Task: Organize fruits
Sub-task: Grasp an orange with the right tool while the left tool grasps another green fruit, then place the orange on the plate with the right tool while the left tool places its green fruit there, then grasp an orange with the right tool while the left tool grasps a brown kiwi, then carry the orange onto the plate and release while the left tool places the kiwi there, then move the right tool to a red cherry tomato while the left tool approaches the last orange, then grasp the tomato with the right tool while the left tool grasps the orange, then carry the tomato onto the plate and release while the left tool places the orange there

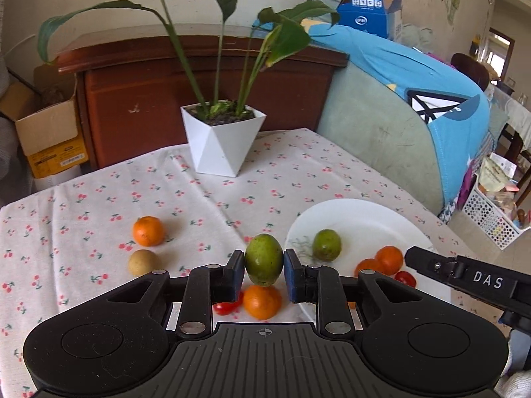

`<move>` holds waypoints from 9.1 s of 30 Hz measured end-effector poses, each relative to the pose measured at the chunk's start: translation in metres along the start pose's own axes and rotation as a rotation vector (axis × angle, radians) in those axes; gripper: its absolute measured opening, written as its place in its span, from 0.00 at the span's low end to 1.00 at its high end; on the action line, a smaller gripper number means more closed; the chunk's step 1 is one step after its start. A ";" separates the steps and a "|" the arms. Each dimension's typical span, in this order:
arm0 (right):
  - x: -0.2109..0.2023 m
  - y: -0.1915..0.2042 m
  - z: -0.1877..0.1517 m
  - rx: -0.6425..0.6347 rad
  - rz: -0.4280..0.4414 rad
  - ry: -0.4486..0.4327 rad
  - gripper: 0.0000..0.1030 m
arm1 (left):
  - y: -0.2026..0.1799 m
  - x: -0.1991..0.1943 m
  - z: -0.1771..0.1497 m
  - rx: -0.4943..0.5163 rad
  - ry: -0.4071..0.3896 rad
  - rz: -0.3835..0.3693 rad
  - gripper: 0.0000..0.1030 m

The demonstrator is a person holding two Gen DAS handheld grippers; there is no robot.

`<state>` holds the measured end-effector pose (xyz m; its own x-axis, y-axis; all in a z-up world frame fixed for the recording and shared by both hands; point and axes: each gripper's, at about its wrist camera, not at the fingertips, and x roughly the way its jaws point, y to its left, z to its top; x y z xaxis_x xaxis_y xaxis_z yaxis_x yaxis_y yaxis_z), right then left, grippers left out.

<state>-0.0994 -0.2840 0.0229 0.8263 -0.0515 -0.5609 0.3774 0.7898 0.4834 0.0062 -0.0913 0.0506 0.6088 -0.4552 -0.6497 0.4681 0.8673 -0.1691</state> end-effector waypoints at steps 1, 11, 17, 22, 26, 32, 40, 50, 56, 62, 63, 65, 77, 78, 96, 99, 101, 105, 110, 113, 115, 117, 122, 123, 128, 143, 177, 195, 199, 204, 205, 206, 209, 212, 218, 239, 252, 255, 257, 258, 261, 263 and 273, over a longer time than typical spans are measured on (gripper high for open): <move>0.000 -0.003 0.000 0.011 -0.004 0.004 0.17 | -0.005 0.003 0.000 0.003 0.003 -0.010 0.22; 0.004 -0.022 -0.001 0.125 -0.017 0.043 0.21 | -0.031 0.028 -0.003 0.019 0.033 -0.077 0.23; 0.003 -0.018 0.000 0.109 -0.015 0.035 0.21 | -0.038 0.025 -0.001 0.011 0.026 -0.121 0.29; 0.001 -0.007 0.001 0.078 0.025 0.035 0.26 | -0.029 0.004 0.012 0.002 0.018 -0.080 0.40; -0.005 0.009 0.000 0.012 0.084 0.045 0.29 | -0.007 -0.017 0.024 -0.040 0.013 -0.040 0.50; -0.017 0.041 -0.009 -0.133 0.197 0.086 0.32 | 0.030 -0.039 0.036 -0.038 0.038 0.067 0.50; -0.016 0.088 -0.026 -0.434 0.310 0.154 0.33 | 0.079 -0.044 0.043 -0.055 0.050 0.142 0.50; 0.033 0.093 -0.031 -0.551 0.301 0.237 0.33 | 0.100 -0.010 0.027 -0.038 0.156 0.143 0.49; 0.049 0.093 -0.035 -0.584 0.268 0.245 0.33 | 0.103 0.012 0.025 -0.074 0.181 0.119 0.49; 0.054 0.098 -0.037 -0.639 0.264 0.229 0.34 | 0.096 0.031 0.022 -0.046 0.201 0.114 0.49; 0.054 0.100 -0.038 -0.651 0.265 0.228 0.34 | 0.095 0.033 0.021 -0.038 0.202 0.118 0.49; 0.055 0.103 -0.042 -0.681 0.269 0.230 0.33 | 0.094 0.035 0.020 -0.030 0.205 0.130 0.49; 0.065 0.107 -0.054 -0.737 0.232 0.249 0.30 | 0.099 0.039 0.014 -0.024 0.219 0.138 0.39; 0.065 0.107 -0.053 -0.726 0.234 0.250 0.30 | 0.098 0.039 0.014 -0.019 0.220 0.137 0.38; 0.059 0.101 -0.040 -0.605 0.261 0.249 0.29 | 0.084 0.032 0.011 0.009 0.181 0.108 0.24; 0.054 0.102 -0.036 -0.598 0.272 0.232 0.29 | 0.079 0.027 0.015 0.009 0.162 0.095 0.24; 0.051 0.102 -0.032 -0.587 0.278 0.219 0.29 | 0.074 0.023 0.019 0.014 0.140 0.091 0.24; 0.046 0.099 -0.023 -0.557 0.285 0.197 0.29 | 0.067 0.017 0.027 0.007 0.108 0.073 0.24; 0.038 0.092 -0.010 -0.526 0.277 0.165 0.29 | 0.056 0.011 0.035 0.008 0.069 0.057 0.24; 0.034 0.085 -0.002 -0.499 0.266 0.149 0.29 | 0.049 0.009 0.038 0.002 0.055 0.038 0.24; 0.031 0.078 0.004 -0.474 0.253 0.137 0.29 | 0.045 0.010 0.039 -0.003 0.051 0.027 0.24; 0.028 0.071 0.009 -0.447 0.238 0.126 0.29 | 0.040 0.013 0.040 -0.006 0.052 0.012 0.24; 0.019 0.046 0.025 -0.362 0.180 0.091 0.29 | 0.022 0.020 0.039 0.008 0.051 -0.031 0.24; 0.017 0.042 0.027 -0.350 0.168 0.084 0.29 | 0.018 0.021 0.039 0.013 0.049 -0.038 0.25; 0.012 0.017 0.039 -0.255 0.101 0.057 0.29 | 0.000 0.029 0.039 0.022 0.052 -0.068 0.25; 0.014 -0.018 0.041 -0.060 -0.018 0.118 0.29 | -0.036 0.051 0.031 0.060 0.092 -0.132 0.25; 0.017 0.004 0.033 -0.124 0.042 0.096 0.46 | -0.018 0.030 0.045 0.012 0.081 -0.126 0.61; 0.025 0.074 -0.006 -0.389 0.235 0.146 0.46 | 0.066 0.005 0.055 -0.107 0.060 0.032 0.64; 0.031 0.089 -0.018 -0.453 0.269 0.169 0.46 | 0.084 0.006 0.053 -0.143 0.068 0.094 0.64; 0.044 0.101 -0.030 -0.495 0.293 0.214 0.45 | 0.095 0.016 0.046 -0.144 0.105 0.131 0.64; 0.046 0.103 -0.031 -0.501 0.294 0.221 0.45 | 0.096 0.019 0.044 -0.138 0.112 0.133 0.64; 0.047 0.104 -0.033 -0.508 0.295 0.225 0.45 | 0.096 0.021 0.042 -0.131 0.121 0.137 0.64; 0.052 0.108 -0.036 -0.527 0.298 0.237 0.45 | 0.096 0.028 0.038 -0.115 0.139 0.148 0.64; 0.057 0.110 -0.039 -0.538 0.297 0.247 0.45 | 0.096 0.035 0.035 -0.108 0.155 0.151 0.64; 0.064 0.112 -0.042 -0.555 0.289 0.257 0.45 | 0.096 0.046 0.033 -0.103 0.153 0.163 0.64; 0.074 0.119 -0.051 -0.617 0.274 0.253 0.37 | 0.091 0.065 0.027 -0.073 0.155 0.187 0.45; 0.070 0.117 -0.047 -0.587 0.287 0.241 0.27 | 0.089 0.058 0.029 -0.081 0.120 0.161 0.28; 0.066 0.114 -0.044 -0.573 0.288 0.228 0.27 | 0.086 0.052 0.032 -0.086 0.099 0.145 0.28; 0.063 0.111 -0.041 -0.559 0.288 0.220 0.27 | 0.082 0.048 0.035 -0.088 0.086 0.133 0.28; 0.062 0.110 -0.040 -0.552 0.287 0.215 0.27 | 0.081 0.046 0.036 -0.087 0.080 0.130 0.28; 0.058 0.108 -0.037 -0.539 0.287 0.201 0.27 | 0.075 0.042 0.038 -0.078 0.063 0.118 0.28; 0.055 0.107 -0.035 -0.537 0.290 0.194 0.27 | 0.072 0.039 0.039 -0.077 0.054 0.111 0.28; 0.035 0.089 -0.011 -0.493 0.250 0.118 0.26 | 0.053 0.026 0.046 -0.051 0.004 0.080 0.28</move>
<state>-0.0411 -0.2088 0.0386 0.8025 0.2196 -0.5548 -0.0870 0.9629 0.2553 0.0764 -0.0663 0.0583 0.6399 -0.3835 -0.6659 0.3847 0.9100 -0.1545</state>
